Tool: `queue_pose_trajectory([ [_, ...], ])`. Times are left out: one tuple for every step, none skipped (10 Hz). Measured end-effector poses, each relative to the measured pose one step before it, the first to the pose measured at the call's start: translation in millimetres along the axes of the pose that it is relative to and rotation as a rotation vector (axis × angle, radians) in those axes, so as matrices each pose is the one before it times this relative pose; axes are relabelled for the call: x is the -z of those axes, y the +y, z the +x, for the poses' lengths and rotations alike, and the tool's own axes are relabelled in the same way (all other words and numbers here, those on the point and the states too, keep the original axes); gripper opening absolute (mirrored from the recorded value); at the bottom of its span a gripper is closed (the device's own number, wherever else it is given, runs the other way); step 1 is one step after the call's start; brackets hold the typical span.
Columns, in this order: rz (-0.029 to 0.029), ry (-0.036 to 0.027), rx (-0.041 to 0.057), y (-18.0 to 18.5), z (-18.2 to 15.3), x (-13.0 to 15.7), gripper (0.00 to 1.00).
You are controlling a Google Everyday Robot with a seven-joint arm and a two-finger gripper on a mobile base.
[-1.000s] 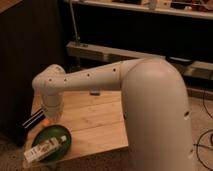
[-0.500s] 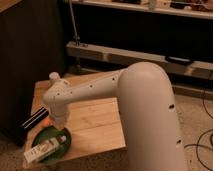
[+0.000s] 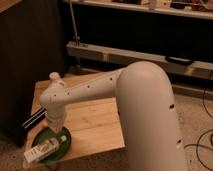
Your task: Push the ceramic bowl across the table
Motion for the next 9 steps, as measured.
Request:
queue_pose_trajectory([
  [-0.00718, -0.00433, 0.01151, 22.08, 0.32, -0.06, 0.04],
  [-0.00490, -0.00189, 0.00769, 15.41, 1.01, -0.53, 0.04],
  [-0.00711, -0.00281, 0.01253, 17.96, 0.71, 0.32, 0.04],
  [-0.00530, -0.00327, 0.00995, 9.11, -0.43, 1.68, 0.04],
  [-0.00545, -0.00160, 0.00488, 4.36, -0.44, 1.35, 0.04],
  [-0.00353, -0.00229, 0.00648, 0.68, -0.34, 0.95, 0.04],
  [-0.00011, 0.00011, 0.00041, -0.10, 0.09, -0.02, 0.04],
  [-0.00033, 0.00004, 0.00144, 0.33, -0.19, -0.08, 0.04],
  [-0.00007, -0.00026, 0.00008, 0.02, -0.13, 0.07, 0.04],
])
